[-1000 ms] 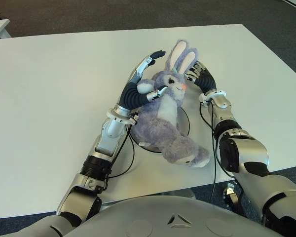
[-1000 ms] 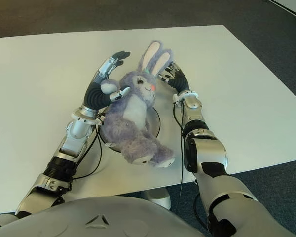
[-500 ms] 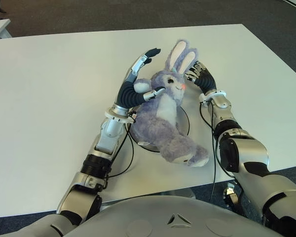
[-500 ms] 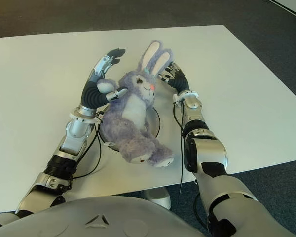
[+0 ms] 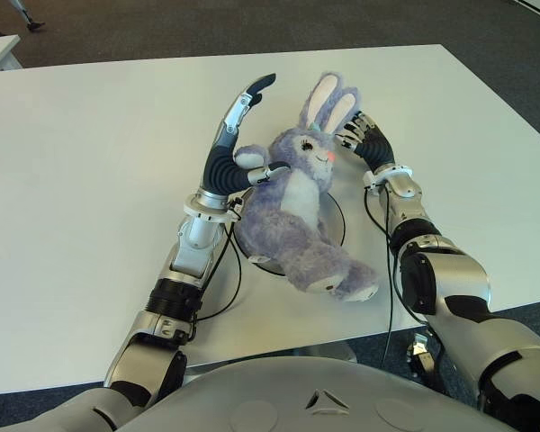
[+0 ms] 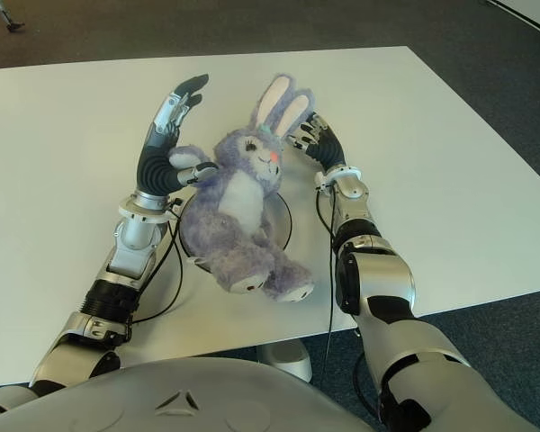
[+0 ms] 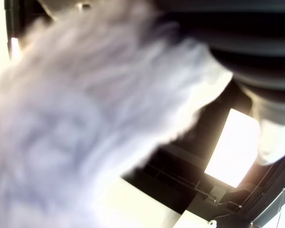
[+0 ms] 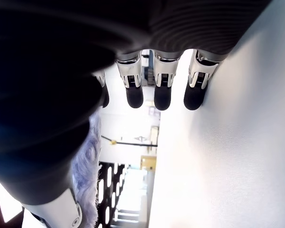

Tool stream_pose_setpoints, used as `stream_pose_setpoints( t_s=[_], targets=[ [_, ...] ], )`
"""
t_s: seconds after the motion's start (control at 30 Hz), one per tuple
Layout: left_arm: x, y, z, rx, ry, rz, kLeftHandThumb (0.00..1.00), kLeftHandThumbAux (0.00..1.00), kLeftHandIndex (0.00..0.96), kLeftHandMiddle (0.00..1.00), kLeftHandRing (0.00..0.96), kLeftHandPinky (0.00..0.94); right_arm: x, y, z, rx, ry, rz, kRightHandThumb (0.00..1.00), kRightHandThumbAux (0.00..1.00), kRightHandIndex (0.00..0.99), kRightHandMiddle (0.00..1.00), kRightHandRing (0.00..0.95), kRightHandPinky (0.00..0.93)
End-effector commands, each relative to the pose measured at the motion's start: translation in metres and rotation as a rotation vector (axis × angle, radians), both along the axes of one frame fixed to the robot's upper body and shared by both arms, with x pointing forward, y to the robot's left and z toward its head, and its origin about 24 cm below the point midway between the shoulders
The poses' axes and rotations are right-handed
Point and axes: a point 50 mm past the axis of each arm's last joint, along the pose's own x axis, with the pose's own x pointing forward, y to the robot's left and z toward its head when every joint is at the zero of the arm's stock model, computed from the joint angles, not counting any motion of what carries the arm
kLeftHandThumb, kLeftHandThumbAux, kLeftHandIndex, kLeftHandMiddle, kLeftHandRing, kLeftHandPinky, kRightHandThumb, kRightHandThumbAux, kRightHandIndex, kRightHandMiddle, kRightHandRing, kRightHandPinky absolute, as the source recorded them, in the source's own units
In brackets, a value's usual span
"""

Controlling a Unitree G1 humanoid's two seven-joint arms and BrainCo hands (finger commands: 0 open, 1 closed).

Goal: Put the doll into the plate.

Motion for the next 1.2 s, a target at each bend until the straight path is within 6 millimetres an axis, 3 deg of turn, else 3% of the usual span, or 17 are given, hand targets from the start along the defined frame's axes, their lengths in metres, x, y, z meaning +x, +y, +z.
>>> stream_pose_setpoints(
  t_s=[0.03, 0.63, 0.97, 1.2],
  targets=[
    [-0.004, 0.009, -0.015, -0.010, 0.071, 0.035, 0.062, 0.495, 0.087, 0.103, 0.061, 0.059, -0.042, -0.002, -0.070, 0.012, 0.286, -0.024, 0.224, 0.782, 0.030, 0.055, 0.066, 0.083],
    [-0.005, 0.029, -0.008, -0.038, 0.053, 0.107, 0.133, 0.537, 0.062, 0.087, 0.056, 0.072, -0.042, -0.002, -0.070, -0.006, 0.285, -0.030, 0.224, 0.786, 0.036, 0.049, 0.062, 0.082],
    [-0.004, 0.039, -0.007, -0.062, 0.070, 0.138, 0.095, 0.476, 0.046, 0.099, 0.065, 0.060, -0.042, -0.001, -0.070, -0.004, 0.289, -0.034, 0.255, 0.794, 0.036, 0.054, 0.066, 0.088],
    [-0.003, 0.048, -0.004, -0.090, 0.054, 0.157, 0.073, 0.504, 0.044, 0.110, 0.084, 0.104, -0.041, -0.001, -0.070, -0.003, 0.289, -0.034, 0.264, 0.795, 0.034, 0.052, 0.064, 0.083]
  ],
)
